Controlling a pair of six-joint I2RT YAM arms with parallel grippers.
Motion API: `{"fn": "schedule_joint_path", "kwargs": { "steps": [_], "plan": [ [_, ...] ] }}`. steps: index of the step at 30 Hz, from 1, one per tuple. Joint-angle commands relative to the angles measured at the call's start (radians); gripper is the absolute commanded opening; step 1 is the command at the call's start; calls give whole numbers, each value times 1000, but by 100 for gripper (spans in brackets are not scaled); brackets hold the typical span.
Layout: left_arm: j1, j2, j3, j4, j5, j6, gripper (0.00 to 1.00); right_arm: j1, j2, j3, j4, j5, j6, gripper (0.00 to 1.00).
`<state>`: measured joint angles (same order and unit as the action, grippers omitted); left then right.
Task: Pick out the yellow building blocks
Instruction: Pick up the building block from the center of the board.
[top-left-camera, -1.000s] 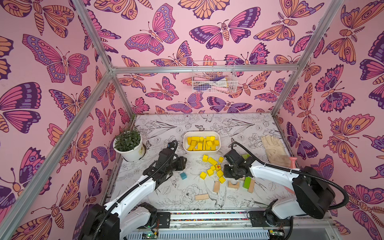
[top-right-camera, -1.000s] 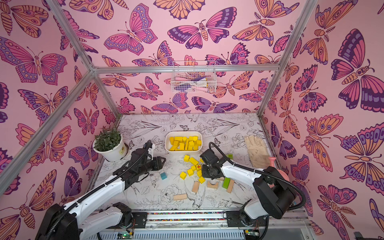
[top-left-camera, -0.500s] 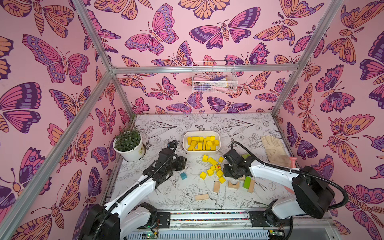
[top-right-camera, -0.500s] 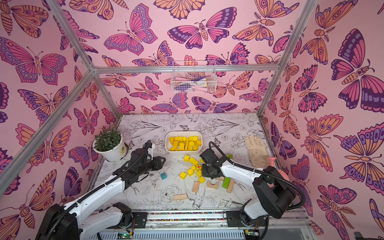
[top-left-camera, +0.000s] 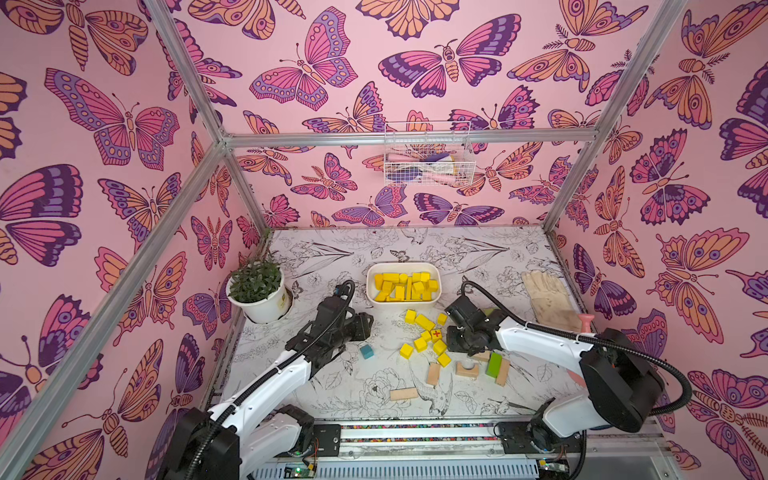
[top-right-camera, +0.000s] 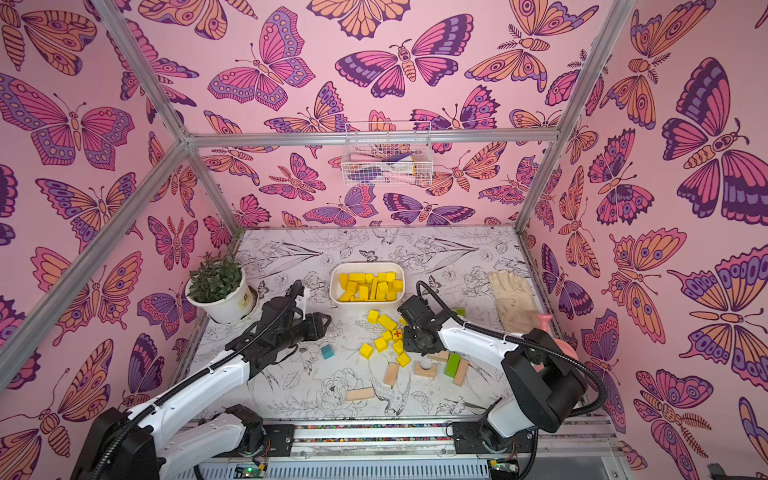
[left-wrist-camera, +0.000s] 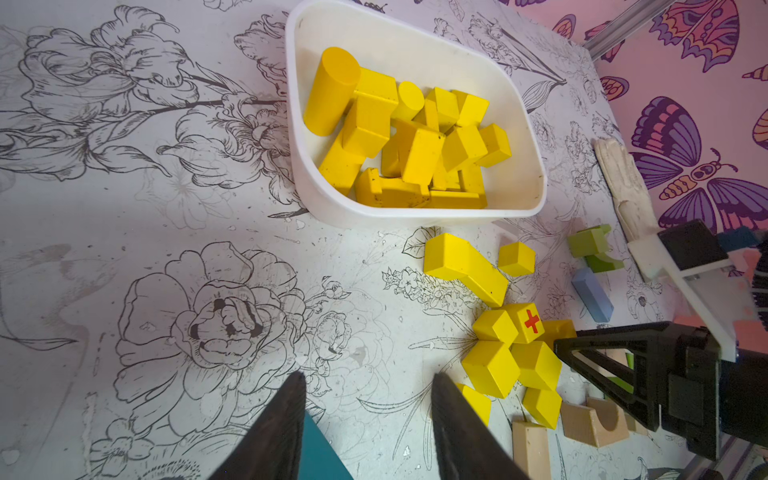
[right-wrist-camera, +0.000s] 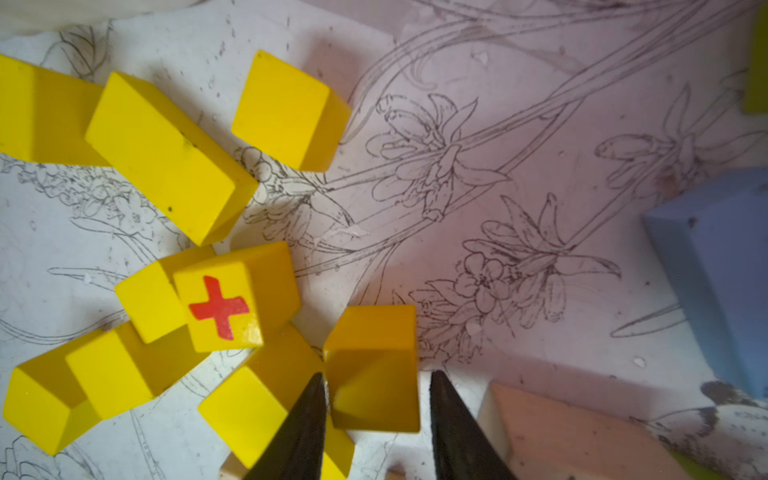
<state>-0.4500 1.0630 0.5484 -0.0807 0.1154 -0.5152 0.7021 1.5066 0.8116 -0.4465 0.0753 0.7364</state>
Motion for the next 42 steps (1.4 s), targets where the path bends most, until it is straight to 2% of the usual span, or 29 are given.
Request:
{"fn": "schedule_joint_path", "kwargs": {
  "steps": [1,18,22,25,27,30,37,42],
  "plan": [
    [10,14,4,9,13,-7,50,8,19,32,-40,27,7,42],
    [22,44,23,7,31,0,51,6,58,91,-89,35,2,35],
    [27,56,34,6,25,3,51,6,110,122,-111,32,-13,35],
    [32,64,39,6,16,-1,51,3,131,149,-129,21,-26,32],
    [38,74,42,8,12,-5,52,-8,153,172,-149,-3,-40,22],
    [43,100,52,10,13,-9,52,-22,175,196,-165,-32,-56,14],
    [47,131,61,20,21,-11,51,-36,150,243,-214,-8,-67,9],
    [54,121,50,31,24,-14,51,-70,142,361,-299,34,-112,8]
  ]
}}
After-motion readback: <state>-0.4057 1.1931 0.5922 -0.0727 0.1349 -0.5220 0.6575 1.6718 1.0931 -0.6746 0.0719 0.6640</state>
